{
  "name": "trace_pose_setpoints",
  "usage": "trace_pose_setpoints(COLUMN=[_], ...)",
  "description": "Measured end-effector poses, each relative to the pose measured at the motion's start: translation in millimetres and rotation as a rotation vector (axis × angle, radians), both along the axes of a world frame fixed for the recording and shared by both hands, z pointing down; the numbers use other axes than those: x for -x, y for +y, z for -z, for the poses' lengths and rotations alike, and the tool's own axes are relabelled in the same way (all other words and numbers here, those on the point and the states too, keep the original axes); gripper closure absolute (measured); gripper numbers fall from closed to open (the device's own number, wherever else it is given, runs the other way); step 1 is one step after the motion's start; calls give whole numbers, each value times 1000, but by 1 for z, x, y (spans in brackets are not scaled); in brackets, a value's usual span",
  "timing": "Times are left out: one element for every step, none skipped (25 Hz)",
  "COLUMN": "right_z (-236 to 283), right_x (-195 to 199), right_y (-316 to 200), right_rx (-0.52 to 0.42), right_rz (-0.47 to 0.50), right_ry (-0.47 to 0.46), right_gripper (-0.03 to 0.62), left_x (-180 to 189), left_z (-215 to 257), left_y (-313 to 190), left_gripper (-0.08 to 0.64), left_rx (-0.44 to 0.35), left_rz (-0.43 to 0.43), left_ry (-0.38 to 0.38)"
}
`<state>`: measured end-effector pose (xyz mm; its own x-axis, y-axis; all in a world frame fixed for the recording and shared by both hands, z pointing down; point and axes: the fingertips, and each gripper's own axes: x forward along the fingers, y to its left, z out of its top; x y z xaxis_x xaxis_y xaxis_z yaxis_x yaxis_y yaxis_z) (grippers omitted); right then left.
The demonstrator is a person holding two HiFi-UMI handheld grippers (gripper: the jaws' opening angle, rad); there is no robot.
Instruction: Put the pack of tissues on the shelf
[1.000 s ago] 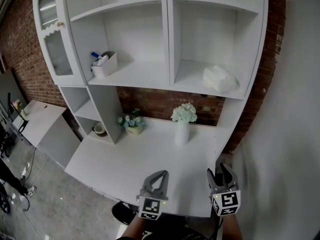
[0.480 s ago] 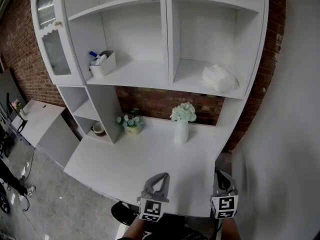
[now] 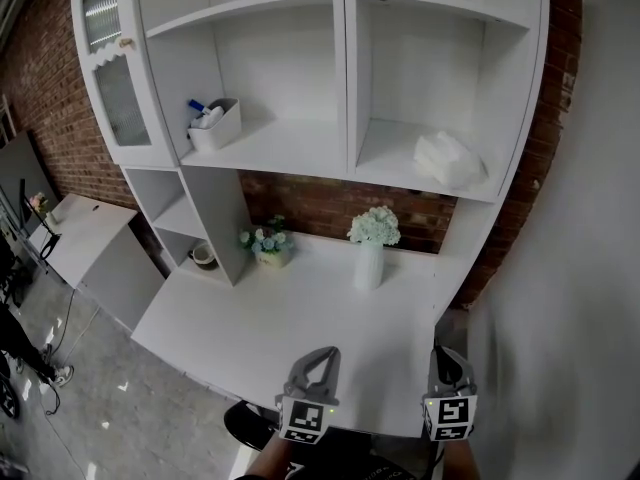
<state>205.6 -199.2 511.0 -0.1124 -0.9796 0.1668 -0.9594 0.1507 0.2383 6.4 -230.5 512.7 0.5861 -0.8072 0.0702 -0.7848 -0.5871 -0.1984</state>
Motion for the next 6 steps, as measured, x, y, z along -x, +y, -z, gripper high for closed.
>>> trace_pose_setpoints(right_z=[0, 0, 0, 0, 1, 2], right_x=[-1, -2, -4, -5, -5, -6], right_y=[0, 0, 0, 0, -1, -1], right_rx=[1, 1, 1, 1, 1, 0], right_rz=[0, -1, -3, -4, -4, -3], right_ry=[2, 3, 4, 4, 3, 1], right_gripper=[586, 586, 586, 586, 586, 586], left_x=[0, 0, 1, 1, 1, 2], left_z=[0, 1, 1, 1, 1, 1], left_y=[0, -1, -1, -2, -2, -2], left_gripper=[549, 549, 549, 549, 549, 549], left_rx=[0, -1, -1, -1, -1, -2], left_rz=[0, 2, 4, 7, 9, 12], left_ry=[0, -1, -1, 0, 0, 1])
